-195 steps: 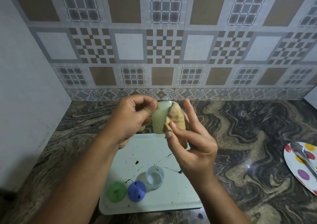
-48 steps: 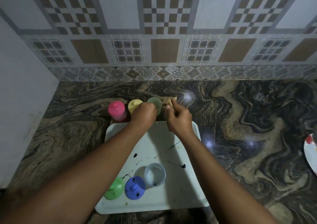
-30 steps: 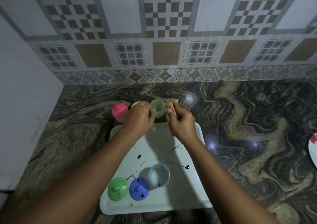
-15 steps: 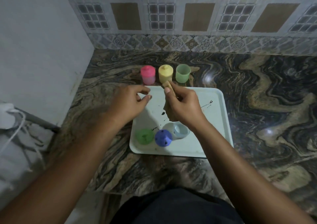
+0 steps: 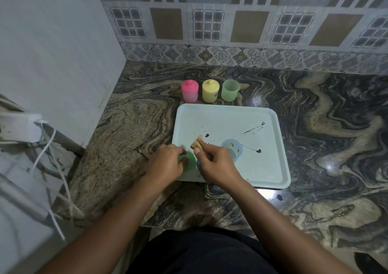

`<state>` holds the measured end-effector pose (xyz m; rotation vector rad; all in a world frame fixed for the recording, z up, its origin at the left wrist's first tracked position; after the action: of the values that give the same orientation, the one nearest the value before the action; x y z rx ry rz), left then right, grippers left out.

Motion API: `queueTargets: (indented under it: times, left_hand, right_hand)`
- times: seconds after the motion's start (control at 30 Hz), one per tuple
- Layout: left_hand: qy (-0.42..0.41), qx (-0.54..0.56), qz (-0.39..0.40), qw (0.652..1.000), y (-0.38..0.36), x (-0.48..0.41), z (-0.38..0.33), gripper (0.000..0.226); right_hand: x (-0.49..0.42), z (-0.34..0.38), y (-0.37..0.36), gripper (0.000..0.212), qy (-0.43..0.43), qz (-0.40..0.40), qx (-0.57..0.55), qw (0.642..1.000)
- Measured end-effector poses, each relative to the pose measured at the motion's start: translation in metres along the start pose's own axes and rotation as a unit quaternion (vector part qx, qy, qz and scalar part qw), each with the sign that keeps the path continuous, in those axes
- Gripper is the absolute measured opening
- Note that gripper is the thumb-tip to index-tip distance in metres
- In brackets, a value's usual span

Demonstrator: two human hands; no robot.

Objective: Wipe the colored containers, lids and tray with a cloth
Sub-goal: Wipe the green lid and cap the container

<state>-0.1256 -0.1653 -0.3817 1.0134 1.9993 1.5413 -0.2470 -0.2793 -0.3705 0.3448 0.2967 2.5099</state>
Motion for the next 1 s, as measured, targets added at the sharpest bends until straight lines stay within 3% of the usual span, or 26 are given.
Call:
queueTargets:
  times: [0.37, 0.47, 0.6, 0.7, 0.83, 0.9, 0.97, 1.0]
  left_hand:
    - [0.026, -0.033, -0.036, 0.998, -0.014, 0.003, 0.0, 0.027]
    - [0.028, 0.056, -0.074, 0.995, -0.009, -0.001, 0.003, 0.022]
    - [0.085, 0.25, -0.095, 0.96, 0.023, -0.005, -0.008, 0.012]
    - [0.124, 0.385, -0.072, 0.912, 0.043, -0.006, -0.018, 0.008]
    - [0.156, 0.558, -0.061, 0.813, 0.059, -0.005, -0.027, 0.014]
    - [0.173, 0.66, -0.039, 0.73, 0.064, -0.006, -0.033, 0.02]
    - [0.181, 0.751, 0.023, 0.635, 0.066, -0.007, -0.042, 0.032]
    - [0.177, 0.775, 0.062, 0.604, 0.067, -0.006, -0.048, 0.036]
  right_hand:
    - [0.007, -0.003, 0.001, 0.042, -0.013, 0.0, 0.014, 1.0]
    - [0.009, -0.002, 0.001, 0.042, -0.001, -0.001, 0.011, 1.0]
    - [0.01, 0.008, 0.001, 0.04, 0.025, -0.01, -0.039, 0.999]
    - [0.006, 0.02, 0.005, 0.034, 0.034, -0.022, -0.125, 0.991]
    - [0.005, 0.046, 0.022, 0.026, 0.062, -0.044, -0.213, 0.974]
    - [0.006, 0.059, 0.032, 0.029, 0.088, -0.049, -0.255, 0.962]
    - [0.006, 0.069, 0.042, 0.032, 0.108, -0.059, -0.27, 0.955]
    - [0.007, 0.073, 0.046, 0.031, 0.115, -0.067, -0.263, 0.956]
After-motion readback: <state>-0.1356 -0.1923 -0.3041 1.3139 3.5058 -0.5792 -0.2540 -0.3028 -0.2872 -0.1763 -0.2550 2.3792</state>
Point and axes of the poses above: each hand's wrist, its own x-axis away from the middle knuckle, its own y-axis out of the back of the hand, z = x × y, the point moved 3 cm from there along -x, towards the middle knuckle, and after that the axes turned 3 degrees about -x, right-handed, at the moved point
